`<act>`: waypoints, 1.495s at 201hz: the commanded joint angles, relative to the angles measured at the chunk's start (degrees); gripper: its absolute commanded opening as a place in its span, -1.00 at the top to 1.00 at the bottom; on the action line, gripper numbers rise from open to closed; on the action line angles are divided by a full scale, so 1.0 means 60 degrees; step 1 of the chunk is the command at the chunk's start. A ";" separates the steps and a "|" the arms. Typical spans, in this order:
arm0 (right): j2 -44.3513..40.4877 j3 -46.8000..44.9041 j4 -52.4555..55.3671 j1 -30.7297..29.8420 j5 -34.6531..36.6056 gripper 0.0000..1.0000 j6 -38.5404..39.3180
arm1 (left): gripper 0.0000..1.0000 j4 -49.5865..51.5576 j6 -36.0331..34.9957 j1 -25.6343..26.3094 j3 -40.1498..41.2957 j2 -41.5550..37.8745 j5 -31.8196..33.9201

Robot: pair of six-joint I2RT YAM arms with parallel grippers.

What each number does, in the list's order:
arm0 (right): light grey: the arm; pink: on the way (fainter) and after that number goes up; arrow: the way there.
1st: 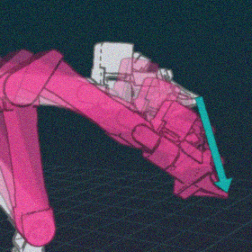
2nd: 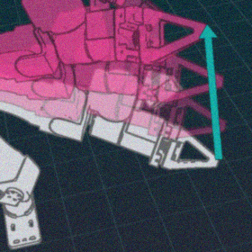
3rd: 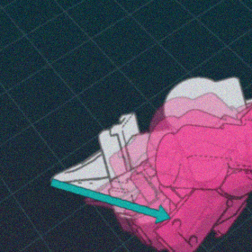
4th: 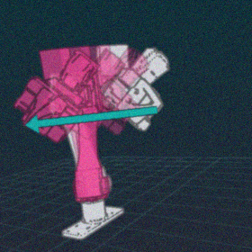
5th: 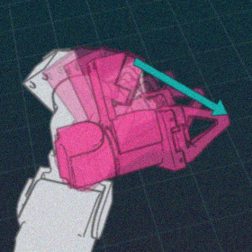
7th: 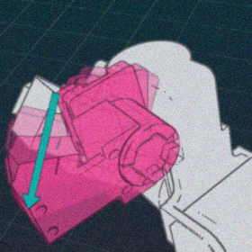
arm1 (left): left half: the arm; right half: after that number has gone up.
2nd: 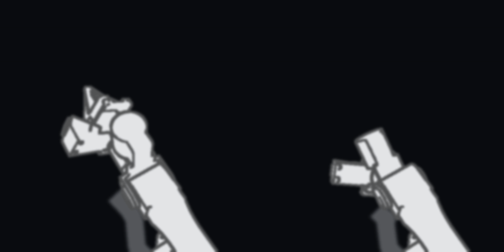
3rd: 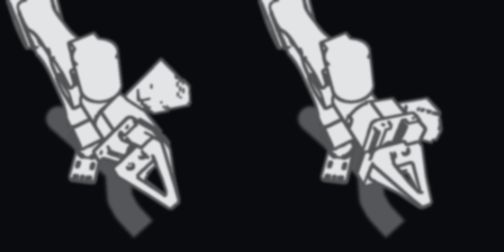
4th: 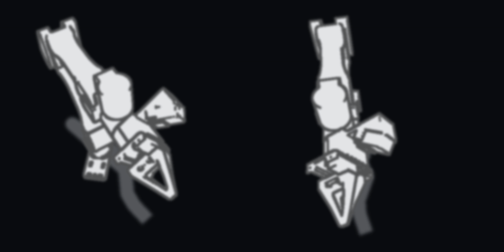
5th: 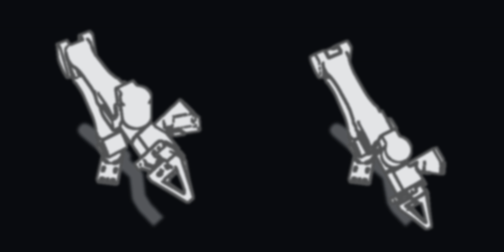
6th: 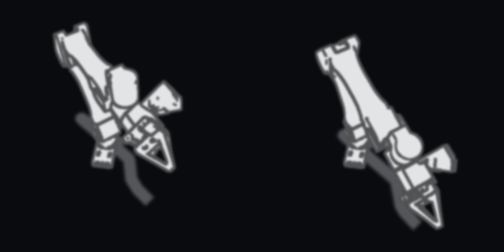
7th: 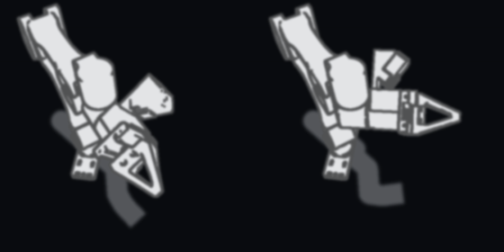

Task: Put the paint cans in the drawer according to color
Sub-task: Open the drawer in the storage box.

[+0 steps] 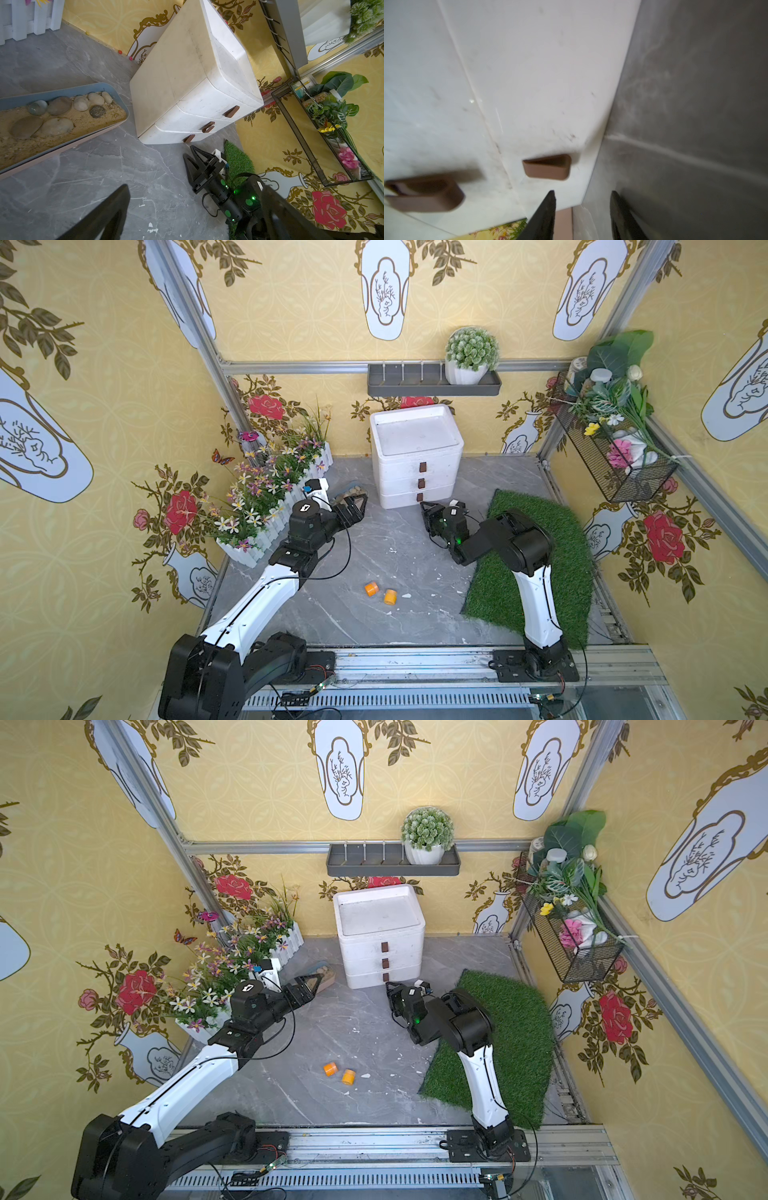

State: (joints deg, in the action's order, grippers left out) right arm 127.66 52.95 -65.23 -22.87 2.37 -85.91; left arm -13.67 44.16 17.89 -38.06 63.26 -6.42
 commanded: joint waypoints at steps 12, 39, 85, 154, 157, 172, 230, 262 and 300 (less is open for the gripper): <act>-0.0104 0.0162 -0.0981 -0.0325 0.0991 -0.09 -0.0649 | -1.00 -0.0094 -0.0193 -0.0015 0.0009 -0.0013 -0.0087; 0.0366 0.0532 -0.1583 -0.0363 0.1388 -0.07 -0.1063 | -1.00 -0.0080 -0.0312 -0.0023 -0.0070 0.0057 -0.0116; 0.0695 0.0673 -0.1665 -0.0261 0.1620 -0.07 -0.1175 | -1.00 0.0008 -0.0489 -0.0023 -0.0167 0.0080 -0.0143; 0.1062 0.1331 -0.1297 -0.0220 0.1515 -0.13 -0.1444 | -1.00 0.0067 -0.0505 -0.0023 -0.0161 0.0063 -0.0152; 0.1087 0.1378 -0.1326 -0.0217 0.1521 -0.13 -0.1477 | -1.00 0.0069 -0.0505 -0.0021 -0.0173 0.0061 -0.0160; 0.1158 0.1468 -0.1348 -0.0201 0.1548 -0.13 -0.1531 | -1.00 0.0128 -0.0513 -0.0023 -0.0190 0.0036 -0.0147; 0.1312 0.1653 -0.1860 -0.0144 0.1416 0.39 -0.1371 | -1.00 0.0184 -0.0505 -0.0023 -0.0189 0.0025 -0.0116; 0.1283 0.1566 -0.1993 -0.0099 0.1395 0.61 -0.1356 | -1.00 0.0155 -0.0490 -0.0023 -0.0183 0.0047 -0.0132; 0.1239 0.1607 -0.1999 -0.0070 0.1260 0.90 -0.1310 | -1.00 0.0140 -0.0476 -0.0023 -0.0175 0.0047 -0.0132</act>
State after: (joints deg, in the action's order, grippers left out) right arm 135.37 62.37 -75.26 -23.49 9.65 -94.65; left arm -12.21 41.95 17.89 -38.94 63.42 -6.66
